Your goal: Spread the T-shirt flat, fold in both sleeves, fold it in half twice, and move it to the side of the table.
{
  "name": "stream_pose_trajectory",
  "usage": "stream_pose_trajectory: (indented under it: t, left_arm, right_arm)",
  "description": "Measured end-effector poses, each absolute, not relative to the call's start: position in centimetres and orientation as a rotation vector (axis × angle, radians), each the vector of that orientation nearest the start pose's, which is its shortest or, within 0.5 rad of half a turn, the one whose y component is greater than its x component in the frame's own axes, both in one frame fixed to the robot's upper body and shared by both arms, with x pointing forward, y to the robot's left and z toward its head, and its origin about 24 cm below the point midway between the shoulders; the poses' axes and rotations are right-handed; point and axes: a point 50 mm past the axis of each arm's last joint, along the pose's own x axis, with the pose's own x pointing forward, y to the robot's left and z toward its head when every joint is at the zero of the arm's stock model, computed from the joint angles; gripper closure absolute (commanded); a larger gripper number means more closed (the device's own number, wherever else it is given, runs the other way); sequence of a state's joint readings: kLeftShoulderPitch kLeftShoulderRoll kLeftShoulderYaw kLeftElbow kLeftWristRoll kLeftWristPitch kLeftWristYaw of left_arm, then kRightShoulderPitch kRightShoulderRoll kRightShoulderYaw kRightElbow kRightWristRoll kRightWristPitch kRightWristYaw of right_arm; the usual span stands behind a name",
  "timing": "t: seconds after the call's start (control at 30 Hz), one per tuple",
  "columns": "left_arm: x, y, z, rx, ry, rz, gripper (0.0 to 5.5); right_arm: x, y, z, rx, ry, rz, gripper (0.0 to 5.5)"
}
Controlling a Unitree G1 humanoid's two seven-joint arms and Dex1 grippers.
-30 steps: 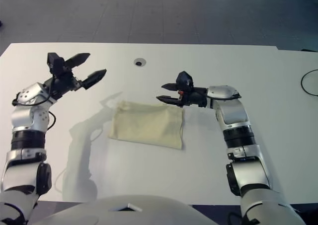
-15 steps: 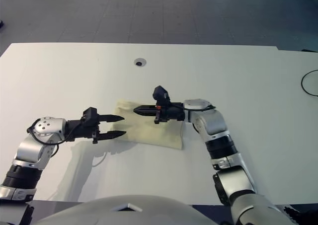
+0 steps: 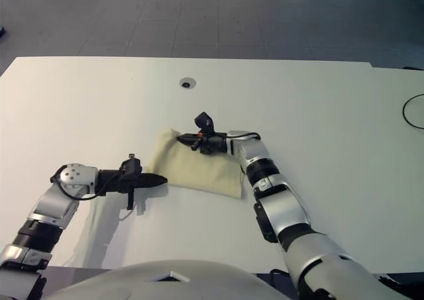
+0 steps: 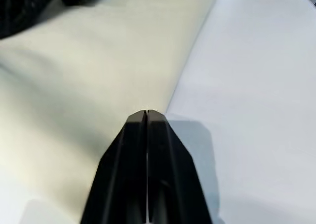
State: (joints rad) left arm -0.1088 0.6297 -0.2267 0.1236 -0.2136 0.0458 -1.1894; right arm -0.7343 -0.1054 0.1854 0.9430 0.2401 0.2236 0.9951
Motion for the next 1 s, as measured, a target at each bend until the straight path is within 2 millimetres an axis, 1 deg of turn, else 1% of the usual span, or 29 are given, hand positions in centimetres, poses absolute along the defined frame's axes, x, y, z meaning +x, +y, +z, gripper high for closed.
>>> stream_pose_trajectory:
  t: [0.13, 0.27, 0.4, 0.53, 0.63, 0.7, 0.73, 0.83, 0.9, 1.0]
  left_arm:
    - [24.0, 19.1, 3.3, 0.3, 0.392, -1.303, 5.46]
    - [24.3, 19.4, 3.2, 0.279, 0.383, -1.278, 5.46]
    - [24.5, 20.0, 3.6, 0.239, 0.362, -1.24, 5.46]
    - [24.9, 19.9, 5.1, 0.199, 0.287, -1.248, 5.46]
    - [25.0, 19.6, 7.0, 0.152, 0.199, -1.275, 5.03]
    - [24.7, 19.4, 8.4, 0.109, 0.133, -1.307, 4.74]
    - [24.6, 19.4, 9.2, 0.084, 0.1, -1.317, 4.55]
    - [23.4, 19.6, 11.1, 0.004, 0.027, -1.344, 4.04]
    - [22.7, 20.0, 12.2, -0.012, -0.005, -1.309, 3.74]
    - [22.2, 20.5, 12.8, 0.04, -0.013, -1.19, 3.22]
  right_arm:
    - [33.7, -8.2, 3.1, 0.181, 0.484, 1.13, 5.5]
    - [34.0, -8.6, 3.1, 0.182, 0.488, 1.105, 5.5]
    - [34.2, -8.9, 3.1, 0.177, 0.492, 1.083, 5.5]
    - [34.3, -9.0, 3.2, 0.195, 0.485, 1.084, 5.5]
    - [34.3, -9.4, 3.5, 0.27, 0.474, 1.077, 5.5]
    - [34.5, -9.8, 4.3, 0.328, 0.44, 1.08, 5.5]
    - [34.7, -10.1, 4.9, 0.357, 0.411, 1.083, 5.5]
    - [35.2, -10.9, 7.8, 0.418, 0.304, 1.099, 5.5]
    - [35.1, -11.2, 9.6, 0.43, 0.242, 1.123, 5.5]
    - [34.2, -11.2, 10.5, 0.418, 0.222, 1.156, 5.5]
